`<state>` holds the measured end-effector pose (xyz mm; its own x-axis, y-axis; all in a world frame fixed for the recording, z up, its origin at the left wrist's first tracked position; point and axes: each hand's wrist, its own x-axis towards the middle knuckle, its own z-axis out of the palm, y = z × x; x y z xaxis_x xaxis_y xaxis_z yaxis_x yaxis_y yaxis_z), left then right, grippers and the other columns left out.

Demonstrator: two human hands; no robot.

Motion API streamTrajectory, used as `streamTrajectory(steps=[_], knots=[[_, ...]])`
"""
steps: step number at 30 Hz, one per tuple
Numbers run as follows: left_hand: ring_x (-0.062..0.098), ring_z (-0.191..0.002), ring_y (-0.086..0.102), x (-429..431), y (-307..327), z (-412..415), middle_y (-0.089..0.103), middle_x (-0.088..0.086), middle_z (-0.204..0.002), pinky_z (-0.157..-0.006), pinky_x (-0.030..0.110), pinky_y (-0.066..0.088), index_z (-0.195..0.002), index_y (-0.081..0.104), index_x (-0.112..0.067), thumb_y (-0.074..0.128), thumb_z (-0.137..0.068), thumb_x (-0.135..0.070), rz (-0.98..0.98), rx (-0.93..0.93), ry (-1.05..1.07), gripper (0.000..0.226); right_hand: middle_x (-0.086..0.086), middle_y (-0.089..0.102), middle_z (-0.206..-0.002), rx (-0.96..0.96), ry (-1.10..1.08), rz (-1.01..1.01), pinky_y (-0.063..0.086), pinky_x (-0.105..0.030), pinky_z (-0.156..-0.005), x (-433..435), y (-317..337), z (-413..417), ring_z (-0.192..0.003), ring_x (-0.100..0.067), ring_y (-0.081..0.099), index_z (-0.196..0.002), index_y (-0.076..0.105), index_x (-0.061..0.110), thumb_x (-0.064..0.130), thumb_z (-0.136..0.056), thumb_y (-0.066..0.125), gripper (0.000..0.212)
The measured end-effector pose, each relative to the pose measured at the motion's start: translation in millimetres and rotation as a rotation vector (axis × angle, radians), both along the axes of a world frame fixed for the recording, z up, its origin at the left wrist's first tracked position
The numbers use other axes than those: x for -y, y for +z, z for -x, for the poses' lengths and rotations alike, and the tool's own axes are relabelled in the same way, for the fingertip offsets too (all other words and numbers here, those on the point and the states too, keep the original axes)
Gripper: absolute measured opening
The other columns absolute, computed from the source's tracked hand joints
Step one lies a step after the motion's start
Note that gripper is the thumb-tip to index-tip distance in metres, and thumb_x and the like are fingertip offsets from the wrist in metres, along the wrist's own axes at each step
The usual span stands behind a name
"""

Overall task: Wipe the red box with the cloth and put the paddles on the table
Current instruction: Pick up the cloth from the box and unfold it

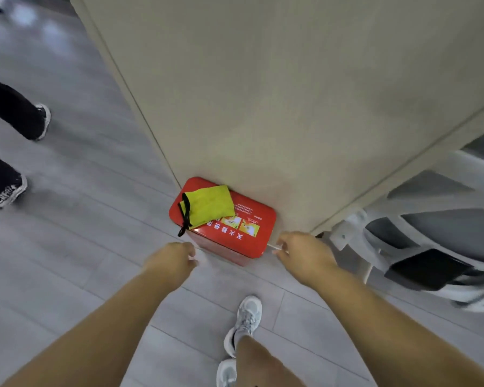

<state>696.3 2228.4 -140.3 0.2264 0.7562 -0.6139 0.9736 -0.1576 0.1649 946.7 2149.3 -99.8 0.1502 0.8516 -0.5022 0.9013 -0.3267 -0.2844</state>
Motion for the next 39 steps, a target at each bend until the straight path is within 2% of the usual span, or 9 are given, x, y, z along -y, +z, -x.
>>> streamTrajectory(steps=[6, 14, 17, 22, 24, 27, 31, 34, 39], knots=[[0.024, -0.118, 0.049, -62, -53, -11, 0.049, 0.003, -0.129, -0.091, 0.037, 0.047, -0.132, 0.046, -0.021, 0.052, -0.093, -0.033, -0.077, 0.052, -0.079, 0.041, 0.0, 0.06, -0.115, 0.022, 0.03, 0.044, 0.049, -0.032, -0.082, -59, -47, 1, -0.103, -0.022, 0.058, -0.117, 0.057, 0.025, 0.042, -0.094, 0.049, 0.029], [0.03, -0.128, 0.032, -105, -119, -11, 0.031, 0.008, -0.142, -0.101, 0.038, 0.04, -0.139, 0.03, -0.018, 0.056, -0.092, -0.03, -0.103, -0.041, -0.324, 0.055, 0.002, 0.061, -0.116, 0.065, 0.015, 0.1, 0.049, -0.033, -0.085, -95, -91, 11, -0.105, -0.02, 0.058, -0.117, 0.057, 0.027, 0.042, -0.094, 0.05, 0.029], [0.031, -0.126, 0.035, -120, -137, -8, 0.032, 0.009, -0.14, -0.099, 0.039, 0.041, -0.137, 0.033, -0.016, 0.056, -0.092, -0.027, -0.081, -0.046, -0.342, 0.052, 0.003, 0.06, -0.119, 0.067, -0.015, 0.1, 0.048, -0.032, -0.086, -104, -105, 20, -0.107, -0.019, 0.057, -0.119, 0.057, 0.028, 0.042, -0.094, 0.049, 0.029], [0.028, -0.116, 0.047, -146, -147, -7, 0.043, 0.008, -0.13, -0.09, 0.037, 0.047, -0.13, 0.045, -0.014, 0.051, -0.091, -0.005, -0.061, -0.016, -0.399, 0.041, 0.004, 0.059, -0.122, 0.061, -0.072, 0.114, 0.047, -0.032, -0.087, -112, -114, 41, -0.11, -0.019, 0.056, -0.122, 0.056, 0.028, 0.041, -0.095, 0.048, 0.031], [0.028, -0.111, 0.052, -149, -142, -7, 0.051, 0.009, -0.124, -0.085, 0.037, 0.048, -0.127, 0.047, -0.013, 0.044, -0.092, -0.005, -0.055, 0.031, -0.403, 0.036, 0.002, 0.061, -0.118, 0.066, -0.093, 0.137, 0.048, -0.033, -0.085, -111, -113, 51, -0.106, -0.02, 0.057, -0.118, 0.057, 0.028, 0.041, -0.095, 0.048, 0.028], [0.03, -0.107, 0.053, -152, -122, -3, 0.056, 0.012, -0.12, -0.083, 0.035, 0.043, -0.124, 0.051, -0.01, 0.04, -0.097, -0.015, -0.106, 0.234, -0.311, 0.03, 0.0, 0.061, -0.119, 0.061, -0.117, 0.142, 0.048, -0.032, -0.084, -111, -105, 66, -0.106, -0.022, 0.057, -0.12, 0.056, 0.027, 0.041, -0.094, 0.049, 0.03], [0.026, -0.095, 0.05, -161, -72, 2, 0.063, 0.008, -0.101, -0.074, 0.028, 0.035, -0.111, 0.061, -0.01, 0.051, -0.092, -0.018, -0.129, 0.511, -0.246, 0.022, 0.0, 0.05, -0.134, -0.063, -0.185, 0.007, 0.043, -0.032, -0.093, -117, -81, 86, -0.12, -0.021, 0.05, -0.138, 0.042, 0.027, 0.042, -0.09, 0.058, 0.052], [0.022, -0.085, 0.051, -167, -26, 6, 0.057, -0.002, -0.082, -0.073, 0.029, 0.04, -0.094, 0.064, -0.014, 0.055, -0.091, -0.018, -0.029, 0.622, -0.253, 0.01, 0.0, 0.048, -0.134, -0.12, -0.192, -0.106, 0.042, -0.034, -0.096, -129, -56, 101, -0.123, -0.02, 0.046, -0.14, 0.04, 0.028, 0.044, -0.085, 0.064, 0.062], [0.015, -0.081, 0.057, -165, 48, 11, 0.064, -0.001, -0.088, -0.074, 0.029, 0.045, -0.094, 0.064, -0.016, 0.058, -0.091, -0.025, 0.064, 0.729, -0.199, 0.012, 0.001, 0.063, -0.114, -0.22, -0.268, -0.212, 0.047, -0.032, -0.087, -141, -13, 115, -0.106, -0.018, 0.058, -0.115, 0.063, 0.022, 0.037, -0.089, 0.062, 0.03]])
